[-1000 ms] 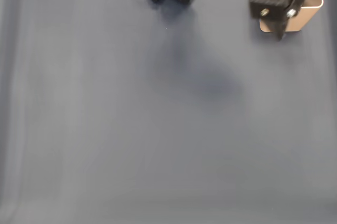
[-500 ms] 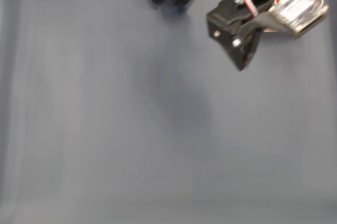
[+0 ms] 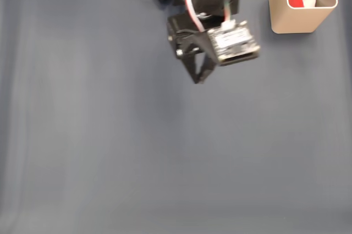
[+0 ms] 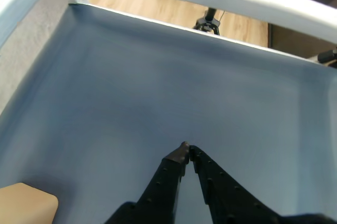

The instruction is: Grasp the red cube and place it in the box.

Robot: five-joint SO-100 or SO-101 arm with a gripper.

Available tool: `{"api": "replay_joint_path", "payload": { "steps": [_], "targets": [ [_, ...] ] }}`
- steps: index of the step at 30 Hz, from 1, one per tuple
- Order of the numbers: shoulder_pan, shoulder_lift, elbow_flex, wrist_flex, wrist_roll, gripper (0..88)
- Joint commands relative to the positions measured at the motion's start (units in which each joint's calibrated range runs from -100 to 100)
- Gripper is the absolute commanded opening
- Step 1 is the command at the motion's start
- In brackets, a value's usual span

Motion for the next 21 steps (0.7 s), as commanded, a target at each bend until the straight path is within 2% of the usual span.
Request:
{"api": "replay_joint_path", "payload": {
  "steps": [1,12,21],
  "targets": [
    [3.66,-5.21,4.32,-2.35,-0.39,0.2],
    [8.63,-16.98,22.74,-4.65,-1.22,0.2],
    [9.2,-29.87,37.87,-5.3,-1.9,0.2]
  ]
}}
